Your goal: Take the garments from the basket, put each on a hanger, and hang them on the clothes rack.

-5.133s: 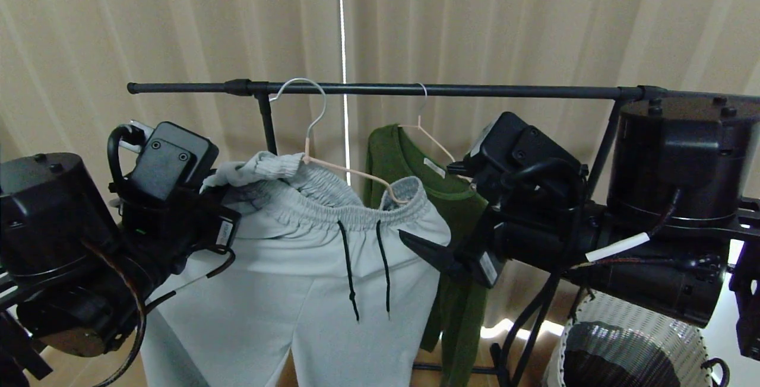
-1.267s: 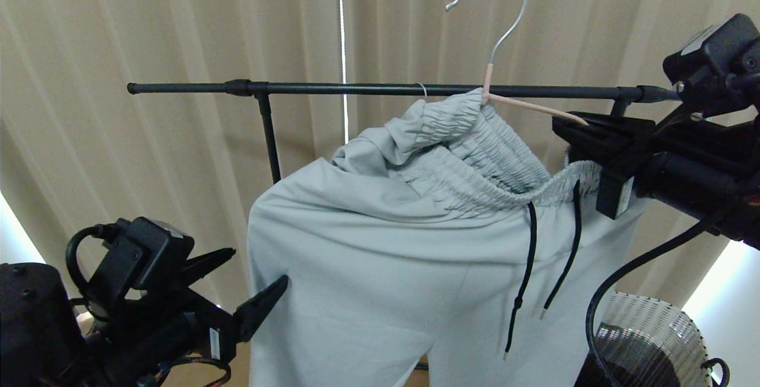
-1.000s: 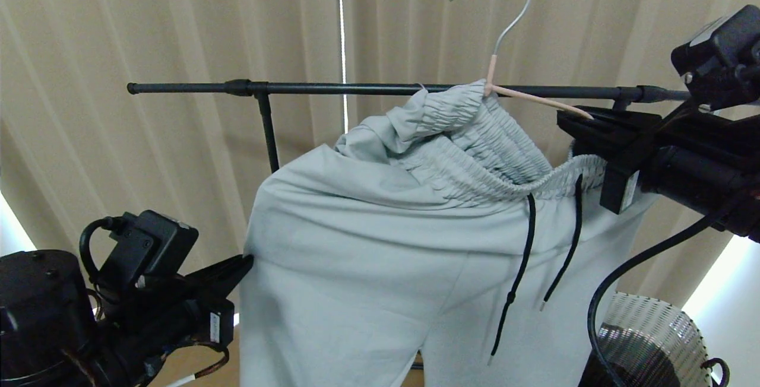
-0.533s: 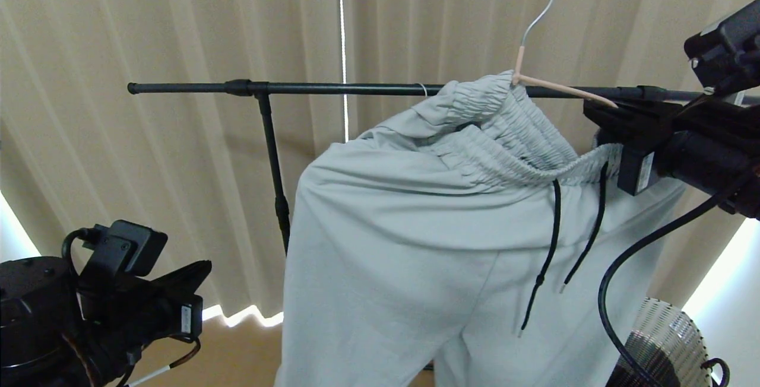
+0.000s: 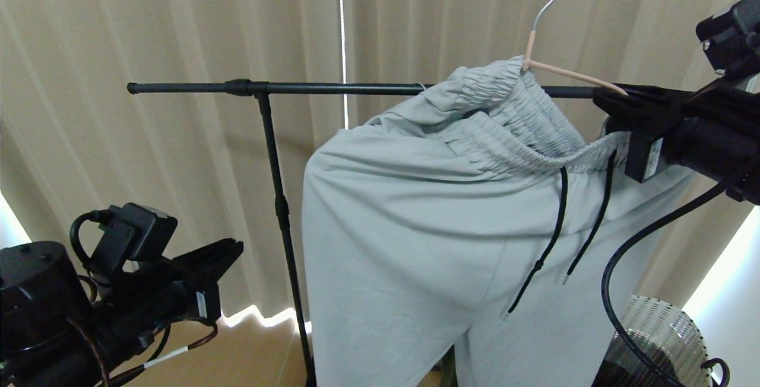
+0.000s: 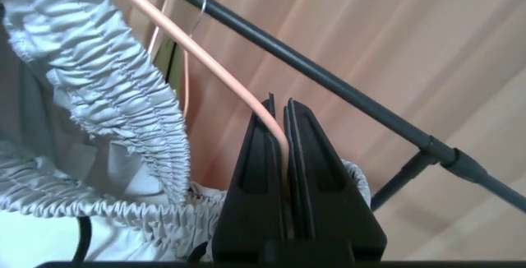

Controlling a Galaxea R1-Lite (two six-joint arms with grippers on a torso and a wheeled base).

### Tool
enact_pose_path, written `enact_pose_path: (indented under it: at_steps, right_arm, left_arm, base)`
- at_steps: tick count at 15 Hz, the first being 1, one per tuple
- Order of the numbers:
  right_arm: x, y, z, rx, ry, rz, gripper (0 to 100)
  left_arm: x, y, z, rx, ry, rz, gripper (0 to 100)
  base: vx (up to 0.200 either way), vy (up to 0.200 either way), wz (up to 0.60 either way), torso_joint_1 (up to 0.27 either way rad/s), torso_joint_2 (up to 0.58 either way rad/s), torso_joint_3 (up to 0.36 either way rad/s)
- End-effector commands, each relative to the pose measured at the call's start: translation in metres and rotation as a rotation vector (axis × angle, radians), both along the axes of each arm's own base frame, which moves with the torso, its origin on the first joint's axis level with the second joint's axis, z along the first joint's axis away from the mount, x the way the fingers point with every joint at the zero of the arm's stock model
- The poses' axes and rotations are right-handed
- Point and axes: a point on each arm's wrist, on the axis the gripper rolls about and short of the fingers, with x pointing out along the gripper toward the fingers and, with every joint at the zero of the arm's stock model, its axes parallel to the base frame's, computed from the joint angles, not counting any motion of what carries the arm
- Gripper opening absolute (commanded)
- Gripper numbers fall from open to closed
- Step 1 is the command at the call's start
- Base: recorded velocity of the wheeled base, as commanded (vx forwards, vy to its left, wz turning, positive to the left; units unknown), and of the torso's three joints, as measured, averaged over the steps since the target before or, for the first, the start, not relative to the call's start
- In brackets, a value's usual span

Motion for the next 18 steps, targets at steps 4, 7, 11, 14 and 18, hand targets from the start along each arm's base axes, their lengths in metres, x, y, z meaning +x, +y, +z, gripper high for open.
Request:
enact_pose_path:
  at_steps: [4, 7, 11, 14, 18]
  right_arm:
    - [-0.004, -0.002, 0.019, 0.018, -0.037, 0.004, 0]
    - [-0.006, 0.003, 0.019, 0.021, -0.037, 0.038, 0]
    - [-0.011, 0.01, 0.019, 0.022, -0.042, 0.127, 0]
    - [-0.013, 0.012, 0.02, 0.024, -0.047, 0.143, 0]
    - [-0.012, 0.012, 0.017, 0.015, -0.03, 0.129, 0]
  left_arm:
    - [-0.006, -0.014, 0.007, -0.033, -0.024, -0.192, 100]
    - [-0.009, -0.017, 0.008, -0.042, -0.027, -0.265, 100]
    - [-0.014, -0.029, 0.007, -0.096, 0.009, -0.321, 0]
    - [-0.013, -0.029, 0.006, -0.095, 0.014, -0.321, 0]
    - [-0.013, -0.026, -0.003, -0.059, 0.046, -0.303, 0]
  base:
    - [0.0, 0.0, 0.0, 0.0, 0.0, 0.0]
    - [0.0, 0.0, 0.0, 0.0, 0.0, 0.0]
    - [0.0, 0.0, 0.0, 0.0, 0.0, 0.0]
    - [0.0, 0.0, 0.0, 0.0, 0.0, 0.0]
    - [0.0, 0.0, 0.0, 0.0, 0.0, 0.0]
